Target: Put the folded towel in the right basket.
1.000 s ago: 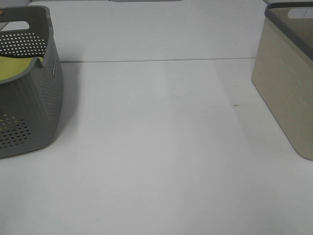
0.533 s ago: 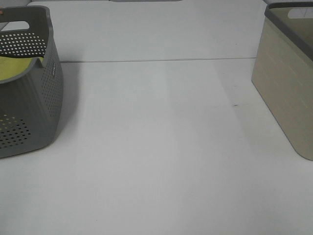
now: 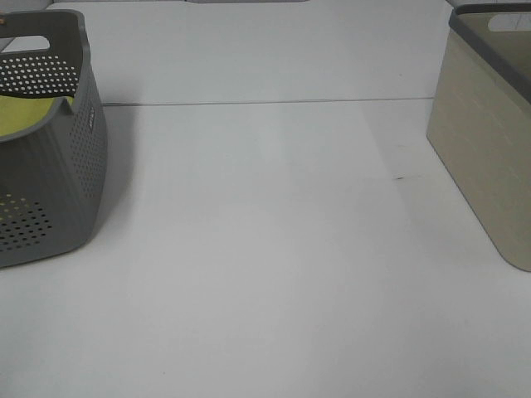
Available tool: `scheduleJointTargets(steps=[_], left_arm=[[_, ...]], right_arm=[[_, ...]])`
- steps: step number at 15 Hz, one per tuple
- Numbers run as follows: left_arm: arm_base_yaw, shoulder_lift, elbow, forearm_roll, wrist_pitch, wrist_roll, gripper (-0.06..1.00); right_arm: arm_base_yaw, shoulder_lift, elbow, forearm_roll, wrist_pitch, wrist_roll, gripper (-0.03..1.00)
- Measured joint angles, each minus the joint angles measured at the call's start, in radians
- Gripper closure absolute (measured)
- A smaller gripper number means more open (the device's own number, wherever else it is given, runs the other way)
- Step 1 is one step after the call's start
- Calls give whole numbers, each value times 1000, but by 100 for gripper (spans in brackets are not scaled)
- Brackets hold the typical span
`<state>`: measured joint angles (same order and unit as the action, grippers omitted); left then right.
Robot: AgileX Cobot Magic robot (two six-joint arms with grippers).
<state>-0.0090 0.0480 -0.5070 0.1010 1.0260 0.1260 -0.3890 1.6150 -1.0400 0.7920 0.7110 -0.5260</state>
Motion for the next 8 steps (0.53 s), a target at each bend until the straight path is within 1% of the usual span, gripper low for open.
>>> scheduleJointTargets(steps=[4, 8], left_arm=[[0, 0, 0, 0, 0, 0, -4], [0, 0, 0, 0, 0, 0, -4]], right_arm=[[0, -171, 0, -34, 73, 23, 7], [0, -393, 0, -124, 157, 26, 7]])
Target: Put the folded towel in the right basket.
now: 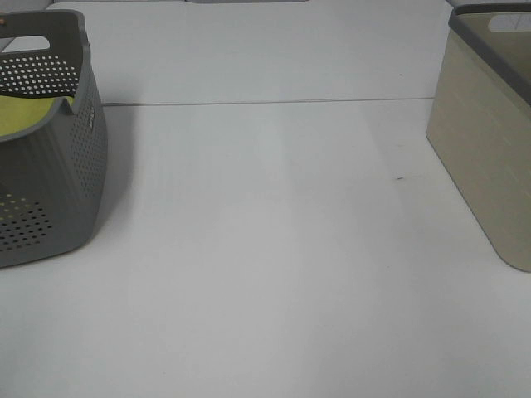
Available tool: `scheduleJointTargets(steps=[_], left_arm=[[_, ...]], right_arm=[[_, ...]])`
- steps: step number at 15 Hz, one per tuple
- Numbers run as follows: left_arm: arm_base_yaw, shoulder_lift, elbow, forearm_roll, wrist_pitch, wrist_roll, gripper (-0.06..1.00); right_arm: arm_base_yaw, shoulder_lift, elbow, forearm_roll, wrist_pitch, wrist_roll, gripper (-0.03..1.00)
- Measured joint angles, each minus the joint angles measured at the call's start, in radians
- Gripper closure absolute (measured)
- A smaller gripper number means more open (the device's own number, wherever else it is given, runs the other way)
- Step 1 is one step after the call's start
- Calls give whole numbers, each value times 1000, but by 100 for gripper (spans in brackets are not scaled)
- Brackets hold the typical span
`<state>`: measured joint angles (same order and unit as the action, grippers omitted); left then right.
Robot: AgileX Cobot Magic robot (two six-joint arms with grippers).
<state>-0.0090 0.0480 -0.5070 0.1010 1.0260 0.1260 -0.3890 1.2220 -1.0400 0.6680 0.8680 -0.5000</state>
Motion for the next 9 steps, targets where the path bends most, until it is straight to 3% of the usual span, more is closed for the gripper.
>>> scheduleJointTargets(steps=[4, 6, 7, 9], left_arm=[[0, 0, 0, 0, 0, 0, -4], [0, 0, 0, 0, 0, 0, -4], [0, 0, 0, 0, 0, 0, -4], [0, 0, 0, 0, 0, 0, -4]], right_arm=[[12, -202, 8, -19, 76, 18, 8], [87, -295, 41, -55, 77, 17, 9], [182, -386, 111, -140, 82, 31, 10], [214, -464, 158, -203, 96, 71, 10]])
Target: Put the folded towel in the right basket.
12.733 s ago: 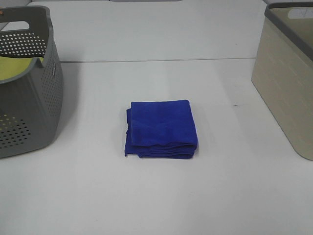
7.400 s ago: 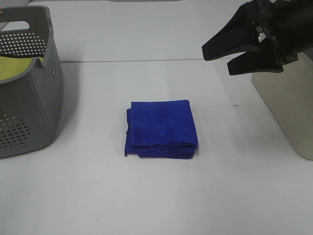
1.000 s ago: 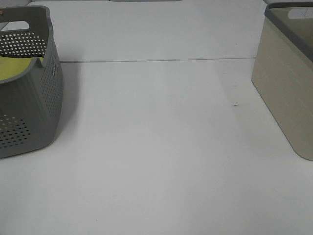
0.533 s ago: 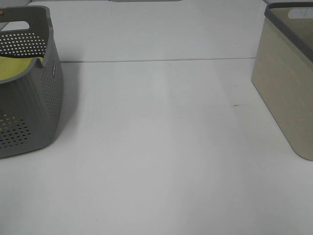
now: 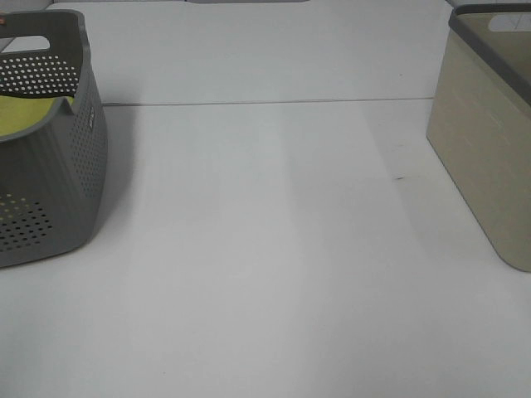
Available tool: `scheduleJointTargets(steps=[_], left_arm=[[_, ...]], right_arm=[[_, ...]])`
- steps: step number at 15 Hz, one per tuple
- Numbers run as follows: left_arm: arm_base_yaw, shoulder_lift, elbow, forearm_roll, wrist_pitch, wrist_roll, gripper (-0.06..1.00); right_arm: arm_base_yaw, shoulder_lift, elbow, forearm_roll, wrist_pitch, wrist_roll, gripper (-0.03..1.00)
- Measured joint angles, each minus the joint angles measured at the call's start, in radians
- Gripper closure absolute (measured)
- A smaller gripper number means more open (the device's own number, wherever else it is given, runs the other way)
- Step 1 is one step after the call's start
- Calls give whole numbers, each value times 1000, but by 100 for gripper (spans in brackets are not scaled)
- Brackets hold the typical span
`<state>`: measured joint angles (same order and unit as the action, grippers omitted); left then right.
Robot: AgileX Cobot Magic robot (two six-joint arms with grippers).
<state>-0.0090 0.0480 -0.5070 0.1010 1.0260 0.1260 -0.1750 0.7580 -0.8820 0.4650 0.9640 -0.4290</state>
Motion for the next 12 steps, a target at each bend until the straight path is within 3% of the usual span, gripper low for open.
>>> scheduleJointTargets(steps=[4, 7, 12], left_arm=[[0, 0, 0, 0, 0, 0, -4], [0, 0, 0, 0, 0, 0, -4], [0, 0, 0, 0, 0, 0, -4]], right_arm=[[4, -270, 102, -121, 20, 86, 10], [4, -445, 127, -243, 82, 297, 10], [9, -613, 132, -316, 214, 390, 10]])
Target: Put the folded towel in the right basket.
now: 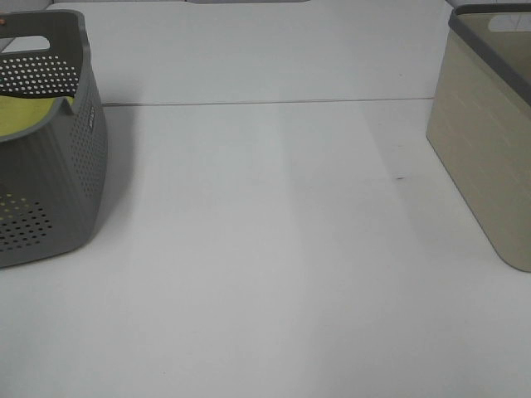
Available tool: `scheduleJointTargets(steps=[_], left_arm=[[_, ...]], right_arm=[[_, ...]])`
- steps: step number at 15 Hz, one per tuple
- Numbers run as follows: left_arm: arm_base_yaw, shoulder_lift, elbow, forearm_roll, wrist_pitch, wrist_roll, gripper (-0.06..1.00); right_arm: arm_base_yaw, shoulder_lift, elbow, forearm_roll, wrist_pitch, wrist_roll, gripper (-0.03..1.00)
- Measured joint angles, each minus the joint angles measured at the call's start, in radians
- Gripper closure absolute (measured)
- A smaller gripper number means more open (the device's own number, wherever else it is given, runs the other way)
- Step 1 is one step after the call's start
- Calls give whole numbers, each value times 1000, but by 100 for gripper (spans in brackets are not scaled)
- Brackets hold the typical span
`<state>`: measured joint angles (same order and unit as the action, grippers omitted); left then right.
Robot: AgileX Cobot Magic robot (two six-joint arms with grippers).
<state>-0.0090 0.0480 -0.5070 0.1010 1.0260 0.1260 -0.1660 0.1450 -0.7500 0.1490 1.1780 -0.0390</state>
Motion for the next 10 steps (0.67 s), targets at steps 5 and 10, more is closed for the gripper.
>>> scheduleJointTargets(steps=[5, 10], left_arm=[[0, 0, 0, 0, 0, 0, -4], [0, 0, 0, 0, 0, 0, -4]], right_arm=[[96, -20, 130, -170, 37, 52, 10], [96, -19, 230, -161, 2, 69, 10]])
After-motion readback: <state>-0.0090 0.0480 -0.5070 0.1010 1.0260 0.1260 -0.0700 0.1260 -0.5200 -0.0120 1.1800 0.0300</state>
